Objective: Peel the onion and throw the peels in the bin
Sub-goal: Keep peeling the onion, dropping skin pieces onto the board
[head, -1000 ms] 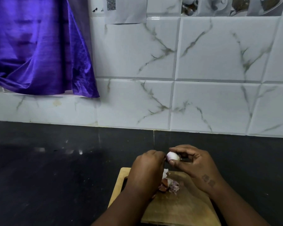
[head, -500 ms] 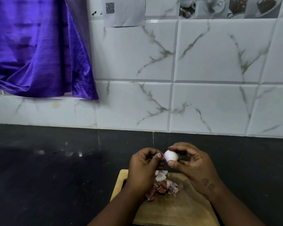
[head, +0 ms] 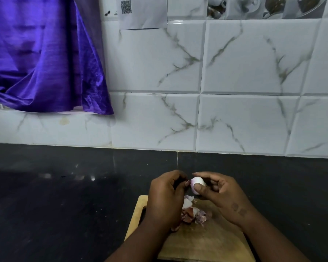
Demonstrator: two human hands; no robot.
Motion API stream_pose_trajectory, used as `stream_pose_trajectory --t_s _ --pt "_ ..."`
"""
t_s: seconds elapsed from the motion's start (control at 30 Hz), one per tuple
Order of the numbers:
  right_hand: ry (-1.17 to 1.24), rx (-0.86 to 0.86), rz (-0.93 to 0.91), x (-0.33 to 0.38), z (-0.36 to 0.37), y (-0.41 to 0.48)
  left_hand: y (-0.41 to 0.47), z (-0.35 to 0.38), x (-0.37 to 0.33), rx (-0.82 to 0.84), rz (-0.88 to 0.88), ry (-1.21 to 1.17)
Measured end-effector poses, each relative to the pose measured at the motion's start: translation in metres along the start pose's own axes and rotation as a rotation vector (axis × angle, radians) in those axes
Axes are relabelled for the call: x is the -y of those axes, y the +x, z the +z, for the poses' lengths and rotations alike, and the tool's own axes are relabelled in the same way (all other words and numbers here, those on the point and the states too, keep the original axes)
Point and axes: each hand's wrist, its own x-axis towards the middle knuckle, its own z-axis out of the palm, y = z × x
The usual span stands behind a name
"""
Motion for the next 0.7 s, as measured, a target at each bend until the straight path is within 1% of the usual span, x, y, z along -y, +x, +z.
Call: stream_pose_trajectory --t_s 0.07,0.13,0.27,0.4,0.43,0.47,0.57,0.7 --pt "-0.039 0.001 -0.017 0.001 0.001 0.000 0.000 0.001 -0.001 -0.013 -0.041 -0.016" --pt "-0.046 -0.016 -0.031 0.001 0.002 0.000 0.000 0.002 -0.002 -0.028 -0.124 -0.109" --pt "-0.005 -0.031 -0.095 0.000 0.005 0.000 0.001 0.002 -0.003 -0.025 -0.285 -0.394" --pt "0.067 -0.016 -0.137 -0.002 0.008 0.000 0.003 0.004 -0.001 0.021 -0.483 -0.729" --pt "0.083 -0.018 -0.140 -0.002 0.008 0.000 0.004 0.004 -0.001 0.029 -0.514 -0.794" --pt "0.095 -0.019 -0.143 -0.002 0.007 0.000 0.005 0.004 0.000 0.030 -0.516 -0.811" --pt "0.101 -0.034 -0.144 -0.003 0.002 0.001 0.004 0.004 -0.001 0.054 -0.406 -0.689" --pt "0.055 -0.031 -0.136 -0.006 -0.003 0.002 -0.001 0.006 -0.004 0.078 -0.241 -0.311"
